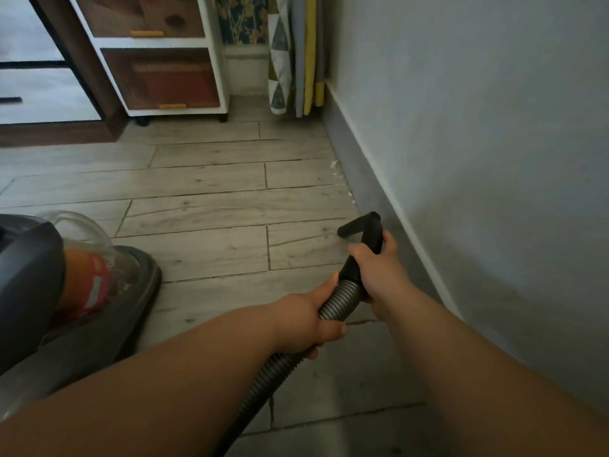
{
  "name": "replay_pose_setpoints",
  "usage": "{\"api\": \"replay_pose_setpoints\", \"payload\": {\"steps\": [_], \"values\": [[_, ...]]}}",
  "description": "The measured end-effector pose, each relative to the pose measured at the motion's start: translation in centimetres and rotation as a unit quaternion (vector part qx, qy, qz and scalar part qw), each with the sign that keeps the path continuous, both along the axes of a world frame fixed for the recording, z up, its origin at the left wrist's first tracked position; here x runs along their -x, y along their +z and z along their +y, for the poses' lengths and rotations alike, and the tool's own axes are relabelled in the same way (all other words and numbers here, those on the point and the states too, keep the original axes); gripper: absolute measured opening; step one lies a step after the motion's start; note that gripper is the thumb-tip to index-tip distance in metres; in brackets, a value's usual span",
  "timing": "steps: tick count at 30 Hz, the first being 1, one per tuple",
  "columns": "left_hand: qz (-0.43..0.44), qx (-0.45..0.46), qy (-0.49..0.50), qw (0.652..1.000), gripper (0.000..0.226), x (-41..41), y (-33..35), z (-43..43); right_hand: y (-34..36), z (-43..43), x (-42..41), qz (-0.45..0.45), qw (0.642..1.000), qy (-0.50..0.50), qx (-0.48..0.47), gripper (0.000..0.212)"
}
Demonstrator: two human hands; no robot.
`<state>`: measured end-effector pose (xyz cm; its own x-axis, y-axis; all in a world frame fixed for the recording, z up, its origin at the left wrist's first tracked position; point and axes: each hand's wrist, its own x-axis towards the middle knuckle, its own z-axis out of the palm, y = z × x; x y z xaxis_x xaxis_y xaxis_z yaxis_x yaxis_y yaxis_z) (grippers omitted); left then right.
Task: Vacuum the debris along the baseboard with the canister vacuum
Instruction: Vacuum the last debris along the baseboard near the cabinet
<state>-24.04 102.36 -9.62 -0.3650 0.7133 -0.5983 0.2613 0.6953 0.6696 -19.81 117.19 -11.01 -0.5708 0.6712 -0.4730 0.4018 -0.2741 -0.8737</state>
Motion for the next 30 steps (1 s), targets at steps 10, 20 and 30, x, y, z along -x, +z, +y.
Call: {"api": "replay_pose_setpoints", "payload": {"steps": [10, 20, 30], "values": [[-0.044, -0.004, -0.094, 0.995, 0.093, -2.0, -0.3, -1.1, 0.4, -1.6, -5.0, -0.058, 0.996, -0.062, -0.01, 0.076], [-0.006, 0.006, -0.105, 0.994, 0.091, -0.1, 0.5, -7.9, 0.8, -8.1, -3.0, -0.074, 0.994, -0.077, 0.017, 0.078], [0.008, 0.027, -0.049, 0.998, 0.092, 1.7, 1.5, -16.3, 0.7, -16.0, 0.9, -0.055, 0.997, -0.02, 0.056, 0.079]]}}
